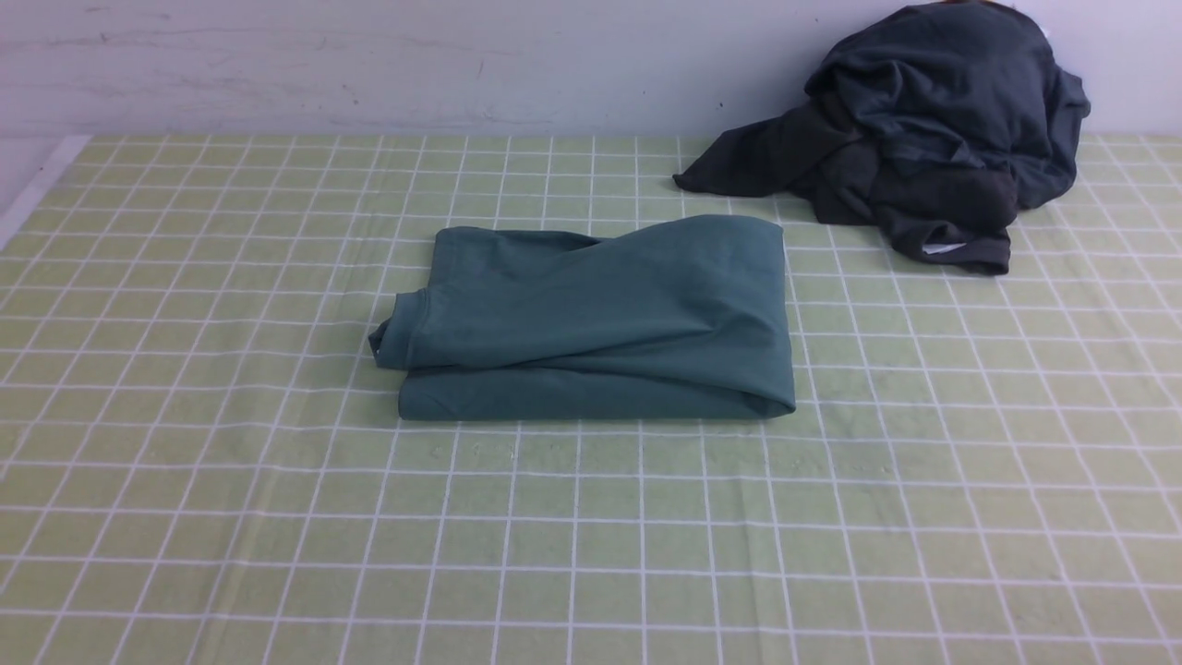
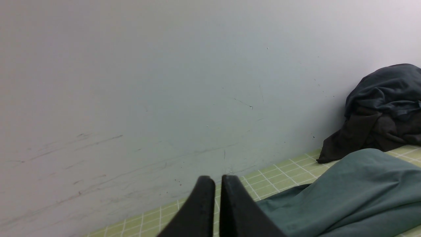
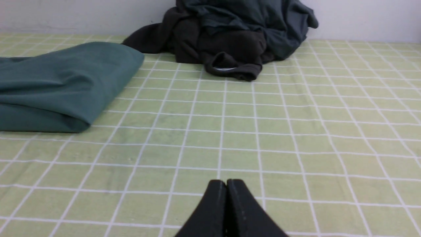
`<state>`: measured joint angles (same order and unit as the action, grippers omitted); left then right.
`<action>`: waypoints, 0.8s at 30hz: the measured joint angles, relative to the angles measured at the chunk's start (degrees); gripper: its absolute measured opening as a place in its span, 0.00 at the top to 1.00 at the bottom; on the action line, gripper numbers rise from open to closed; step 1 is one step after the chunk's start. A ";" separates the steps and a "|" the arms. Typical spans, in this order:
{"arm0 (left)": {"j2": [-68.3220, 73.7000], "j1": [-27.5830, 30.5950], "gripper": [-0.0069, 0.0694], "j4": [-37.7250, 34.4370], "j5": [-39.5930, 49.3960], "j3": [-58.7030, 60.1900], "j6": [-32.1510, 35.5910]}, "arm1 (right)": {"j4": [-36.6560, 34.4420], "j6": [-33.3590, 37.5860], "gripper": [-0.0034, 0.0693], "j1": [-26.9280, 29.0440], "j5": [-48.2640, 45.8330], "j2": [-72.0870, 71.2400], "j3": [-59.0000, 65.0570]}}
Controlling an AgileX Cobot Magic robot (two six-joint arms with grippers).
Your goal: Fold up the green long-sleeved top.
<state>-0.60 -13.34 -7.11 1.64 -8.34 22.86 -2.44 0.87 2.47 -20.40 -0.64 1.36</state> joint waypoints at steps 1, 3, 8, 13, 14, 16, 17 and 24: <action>0.00 0.00 0.89 0.00 0.00 0.00 0.00 | -0.04 0.26 0.97 0.33 0.00 0.00 0.00; 0.00 0.00 0.89 0.00 0.00 0.00 0.00 | -0.07 0.45 0.97 0.46 0.00 0.00 0.00; 0.00 0.00 0.89 0.00 0.00 0.00 0.00 | -0.14 0.62 0.97 0.46 -0.01 0.00 0.00; 0.00 0.00 0.89 0.00 0.00 0.00 0.00 | -0.25 0.62 0.97 0.46 -0.06 0.00 0.00; 0.00 0.00 0.89 0.00 0.00 0.00 0.00 | -0.25 0.62 0.97 0.46 -0.06 0.00 0.00; 0.00 0.00 0.89 0.00 0.00 0.00 0.00 | -0.25 0.62 0.97 0.46 -0.06 0.00 0.00; 0.00 0.00 0.89 0.00 0.00 0.00 0.00 | -0.25 0.62 0.97 0.46 -0.06 0.00 0.00; -0.07 0.57 0.89 0.00 -2.22 5.21 0.00 | -0.42 0.67 0.97 0.46 -0.12 0.00 0.00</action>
<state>-0.67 -12.77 -7.11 -0.58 -3.12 22.86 -2.86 1.54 2.93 -20.53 -0.64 1.36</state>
